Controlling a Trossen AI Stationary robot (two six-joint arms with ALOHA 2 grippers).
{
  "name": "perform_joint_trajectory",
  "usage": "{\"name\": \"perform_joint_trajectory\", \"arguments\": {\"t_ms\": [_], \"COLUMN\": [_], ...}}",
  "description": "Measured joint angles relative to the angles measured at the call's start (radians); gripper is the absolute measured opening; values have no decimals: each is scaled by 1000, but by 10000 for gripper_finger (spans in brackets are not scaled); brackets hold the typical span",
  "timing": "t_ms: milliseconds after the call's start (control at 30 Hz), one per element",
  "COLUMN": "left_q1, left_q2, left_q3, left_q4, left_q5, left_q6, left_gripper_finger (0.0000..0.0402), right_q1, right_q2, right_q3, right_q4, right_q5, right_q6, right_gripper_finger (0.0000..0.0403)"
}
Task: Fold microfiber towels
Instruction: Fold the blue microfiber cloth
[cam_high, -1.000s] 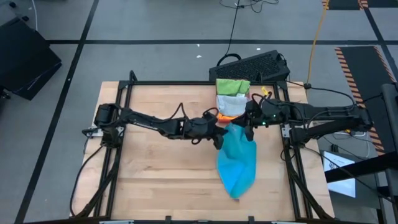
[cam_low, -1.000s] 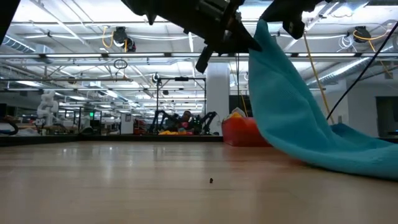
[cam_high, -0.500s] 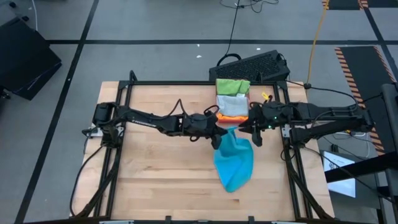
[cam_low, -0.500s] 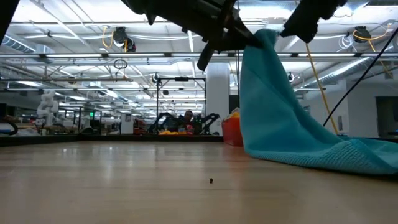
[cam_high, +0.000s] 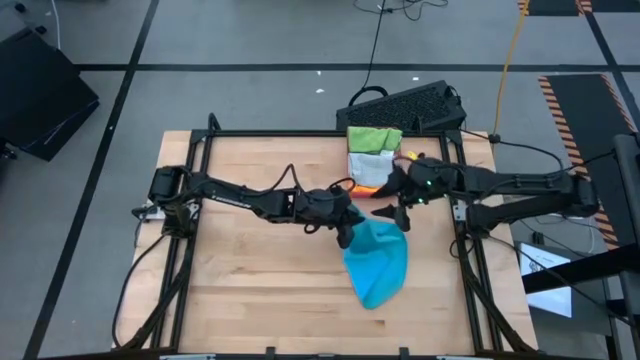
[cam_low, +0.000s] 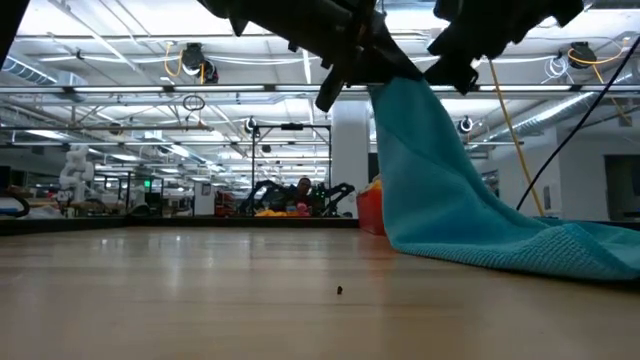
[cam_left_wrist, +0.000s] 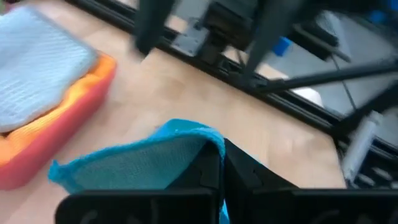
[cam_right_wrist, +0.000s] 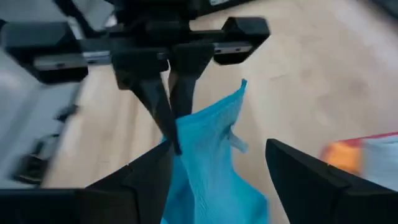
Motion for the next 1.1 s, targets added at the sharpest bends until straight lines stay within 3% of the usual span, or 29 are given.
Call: {"name": "perform_joint_trajectory", "arguments": {"t_ms": [200,400,533,700,833,1100], "left_q1": [-14,-25,-23,-38,-41,-38], "left_q2": [-38,-73,-74,-73,-73,-76], "left_q3": [55,103,143,228,292,318], "left_q4": [-30,-246,-336,-482,-618,-670], "left_q5": [167,181,198,223,225,316], "left_q6": [96,165,177,214,258,292], "left_gripper_finger": [8,3,9,4,10,11], "right_q1": [-131,-196,-215,-187,-157,-102], "right_q2": [107,231,281,309,356,440], "right_q3": [-5,-4,0,0,-1,-1], "right_q4": [146,371,462,535,622,832], "right_q5": [-434,-653,-683,-577,-578,-598], "right_q6": [35,53,53,-78,-47,-60], "right_gripper_finger": [248,249,249,249,249,249]}}
